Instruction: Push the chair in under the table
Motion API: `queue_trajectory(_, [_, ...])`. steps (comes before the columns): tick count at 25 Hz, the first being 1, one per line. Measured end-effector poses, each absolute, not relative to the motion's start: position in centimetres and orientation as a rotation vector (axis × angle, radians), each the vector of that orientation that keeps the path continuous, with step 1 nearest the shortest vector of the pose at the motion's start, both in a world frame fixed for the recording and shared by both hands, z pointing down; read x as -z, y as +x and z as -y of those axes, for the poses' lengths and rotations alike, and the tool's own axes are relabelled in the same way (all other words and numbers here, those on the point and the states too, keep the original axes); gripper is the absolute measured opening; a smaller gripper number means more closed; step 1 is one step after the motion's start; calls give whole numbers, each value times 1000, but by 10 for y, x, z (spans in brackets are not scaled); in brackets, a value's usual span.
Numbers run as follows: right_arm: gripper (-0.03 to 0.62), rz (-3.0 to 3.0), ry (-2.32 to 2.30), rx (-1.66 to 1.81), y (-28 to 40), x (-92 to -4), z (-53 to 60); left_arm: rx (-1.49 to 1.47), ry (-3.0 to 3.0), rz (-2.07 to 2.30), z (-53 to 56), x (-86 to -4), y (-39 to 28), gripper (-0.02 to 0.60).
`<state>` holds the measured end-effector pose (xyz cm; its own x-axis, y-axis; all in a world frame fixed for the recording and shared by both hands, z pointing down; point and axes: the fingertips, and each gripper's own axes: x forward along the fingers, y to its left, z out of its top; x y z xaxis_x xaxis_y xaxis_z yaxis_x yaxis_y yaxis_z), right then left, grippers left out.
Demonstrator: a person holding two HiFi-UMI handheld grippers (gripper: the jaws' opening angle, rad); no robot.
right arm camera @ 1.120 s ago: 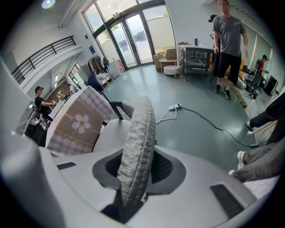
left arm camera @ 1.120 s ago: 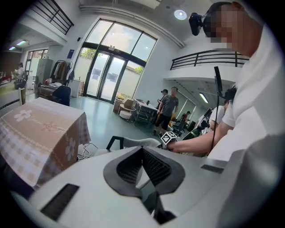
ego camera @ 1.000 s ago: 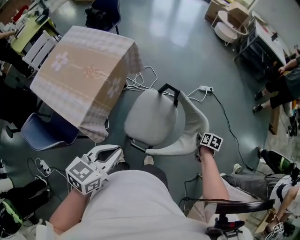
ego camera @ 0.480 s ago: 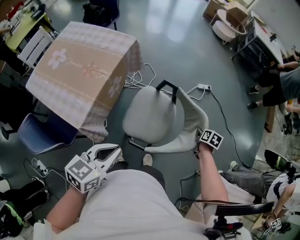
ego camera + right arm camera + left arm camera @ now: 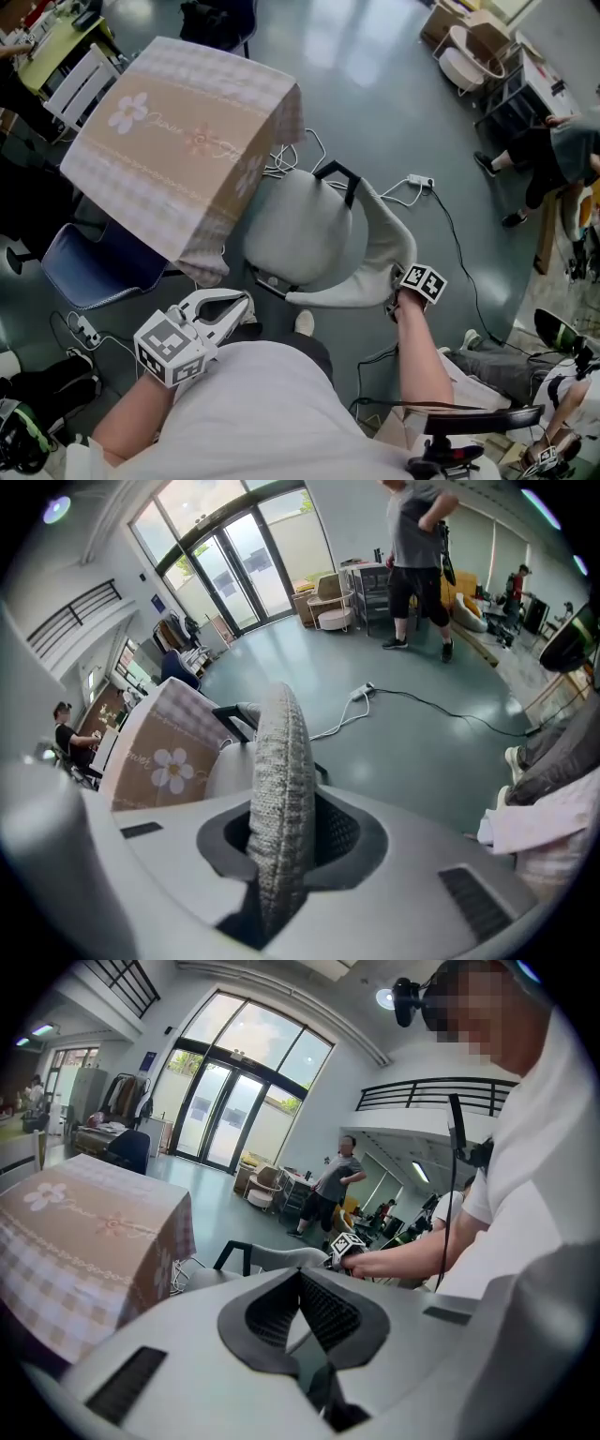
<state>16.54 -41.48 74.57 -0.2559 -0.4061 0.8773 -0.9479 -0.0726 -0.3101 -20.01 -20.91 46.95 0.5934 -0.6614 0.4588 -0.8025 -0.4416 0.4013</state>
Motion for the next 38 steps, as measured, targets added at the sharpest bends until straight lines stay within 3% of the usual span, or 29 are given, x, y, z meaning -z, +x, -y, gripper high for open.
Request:
queue_trajectory(21, [84, 1771, 1336, -1311, -25, -737, 460, -263, 2113, 1284, 171, -471, -306, 11])
queue_trajectory(33, [86, 1780, 1367, -1276, -42, -737, 456, -243, 2117, 1295, 147, -472, -334, 11])
queue_trajectory(38, [142, 1806, 1369, -1053, -33, -727, 455, -250, 2162, 1259, 140, -470, -334, 11])
